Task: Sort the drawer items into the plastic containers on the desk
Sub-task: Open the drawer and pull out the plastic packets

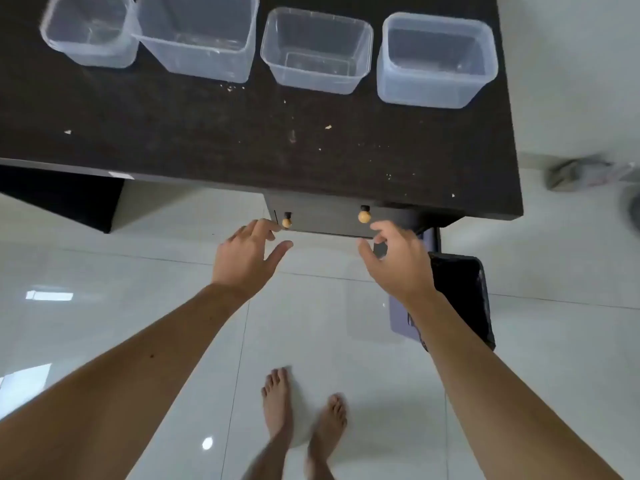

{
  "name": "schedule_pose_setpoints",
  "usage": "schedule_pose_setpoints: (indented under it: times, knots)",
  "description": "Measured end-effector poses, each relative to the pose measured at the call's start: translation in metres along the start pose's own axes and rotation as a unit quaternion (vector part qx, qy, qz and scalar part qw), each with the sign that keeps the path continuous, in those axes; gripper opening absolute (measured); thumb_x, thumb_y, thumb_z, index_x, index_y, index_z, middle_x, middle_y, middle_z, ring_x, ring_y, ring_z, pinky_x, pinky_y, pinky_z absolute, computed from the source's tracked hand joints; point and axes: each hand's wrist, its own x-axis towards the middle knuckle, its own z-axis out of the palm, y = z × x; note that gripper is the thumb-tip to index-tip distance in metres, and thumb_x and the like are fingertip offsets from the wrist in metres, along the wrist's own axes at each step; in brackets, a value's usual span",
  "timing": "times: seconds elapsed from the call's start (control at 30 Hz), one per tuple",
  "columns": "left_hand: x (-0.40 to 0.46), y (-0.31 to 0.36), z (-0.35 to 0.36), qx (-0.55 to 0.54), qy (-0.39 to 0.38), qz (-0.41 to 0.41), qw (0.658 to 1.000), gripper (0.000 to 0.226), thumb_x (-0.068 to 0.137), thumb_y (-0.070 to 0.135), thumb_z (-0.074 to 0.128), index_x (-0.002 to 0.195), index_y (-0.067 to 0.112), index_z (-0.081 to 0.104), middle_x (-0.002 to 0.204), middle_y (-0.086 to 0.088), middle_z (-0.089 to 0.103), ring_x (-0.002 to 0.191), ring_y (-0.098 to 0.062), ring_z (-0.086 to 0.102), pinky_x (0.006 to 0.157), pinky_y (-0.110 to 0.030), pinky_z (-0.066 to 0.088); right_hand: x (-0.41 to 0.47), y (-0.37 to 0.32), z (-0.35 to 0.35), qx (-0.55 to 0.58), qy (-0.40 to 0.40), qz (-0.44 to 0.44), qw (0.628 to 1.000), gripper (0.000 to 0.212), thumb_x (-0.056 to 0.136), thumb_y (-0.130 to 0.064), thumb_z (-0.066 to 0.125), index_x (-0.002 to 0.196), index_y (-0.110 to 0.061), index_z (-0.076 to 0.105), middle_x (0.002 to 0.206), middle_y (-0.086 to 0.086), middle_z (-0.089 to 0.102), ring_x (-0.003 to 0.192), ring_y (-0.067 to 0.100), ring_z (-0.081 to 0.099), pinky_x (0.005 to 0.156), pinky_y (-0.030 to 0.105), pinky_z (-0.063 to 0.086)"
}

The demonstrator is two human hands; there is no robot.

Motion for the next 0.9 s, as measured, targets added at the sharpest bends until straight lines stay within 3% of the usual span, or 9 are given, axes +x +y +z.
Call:
schedule_pose_setpoints:
  times: [0.23,0.4,0.9]
  knots:
    - [0.029,-0.026,0.048,0.008,0.073,-0.047,0.996,0.051,0.097,0.059,0.061,0.125,0.016,0.058,0.115,-0.001,0.071,0.094,-0.028,0.073,0.070,-0.036,0.056,0.025,0.015,0.038,0.006,0.118,-0.008,0.993,0.044,0.091,-0.057,0.065,0.104,-0.015,0.070,0.081,-0.001,0.071,0.075,0.027,0.069,0.066,0.039,0.055]
    - [0.054,-0.040,0.066,0.025,0.115,-0.087,0.989,0.052,0.098,0.060,0.059,0.117,0.012,0.056,0.113,0.001,0.072,0.092,-0.027,0.074,0.065,-0.029,0.041,0.032,0.026,0.056,0.009,0.130,-0.017,0.991,0.035,0.097,-0.052,0.064,0.096,-0.017,0.065,0.080,-0.005,0.070,0.074,0.024,0.068,0.061,0.037,0.054]
    - [0.054,-0.041,0.084,0.012,0.159,-0.090,0.983,0.046,0.104,0.055,0.052,0.109,0.011,0.060,0.084,-0.006,0.075,0.075,-0.035,0.074,0.061,-0.030,0.036,0.027,0.022,0.054,0.000,0.146,-0.027,0.989,0.027,0.098,-0.036,0.066,0.085,-0.014,0.059,0.076,-0.005,0.066,0.070,0.021,0.057,0.056,0.030,0.036]
